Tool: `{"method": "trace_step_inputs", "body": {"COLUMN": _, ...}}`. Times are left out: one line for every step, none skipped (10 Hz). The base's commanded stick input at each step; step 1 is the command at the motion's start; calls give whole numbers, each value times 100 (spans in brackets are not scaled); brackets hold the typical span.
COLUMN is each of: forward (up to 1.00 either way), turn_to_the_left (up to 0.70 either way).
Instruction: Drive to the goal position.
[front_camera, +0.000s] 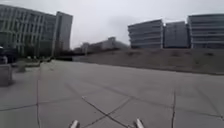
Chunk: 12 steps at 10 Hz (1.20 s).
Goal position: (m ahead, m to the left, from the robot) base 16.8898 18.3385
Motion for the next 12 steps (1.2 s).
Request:
{"method": "trace_step_inputs", "body": {"forward": 100, "turn_to_the_left": 0}}
{"method": "trace_step_inputs", "body": {"forward": 100, "turn_to_the_left": 0}}
{"method": "trace_step_inputs", "body": {"forward": 100, "turn_to_the_left": 0}}
{"method": "trace_step_inputs", "body": {"forward": 100, "turn_to_the_left": 0}}
{"method": "trace_step_inputs", "body": {"forward": 100, "turn_to_the_left": 0}}
{"method": "trace_step_inputs", "body": {"forward": 100, "turn_to_the_left": 0}}
{"method": "trace_step_inputs", "body": {"forward": 100, "turn_to_the_left": 0}}
{"method": "trace_step_inputs", "body": {"forward": 100, "turn_to_the_left": 0}}
{"method": "trace_step_inputs", "body": {"forward": 100, "turn_to_the_left": 0}}
{"method": "trace_step_inputs", "body": {"forward": 100, "turn_to_the_left": 0}}
{"method": "trace_step_inputs", "body": {"forward": 100, "turn_to_the_left": 0}}
{"method": "trace_step_inputs", "body": {"forward": 100, "turn_to_the_left": 0}}
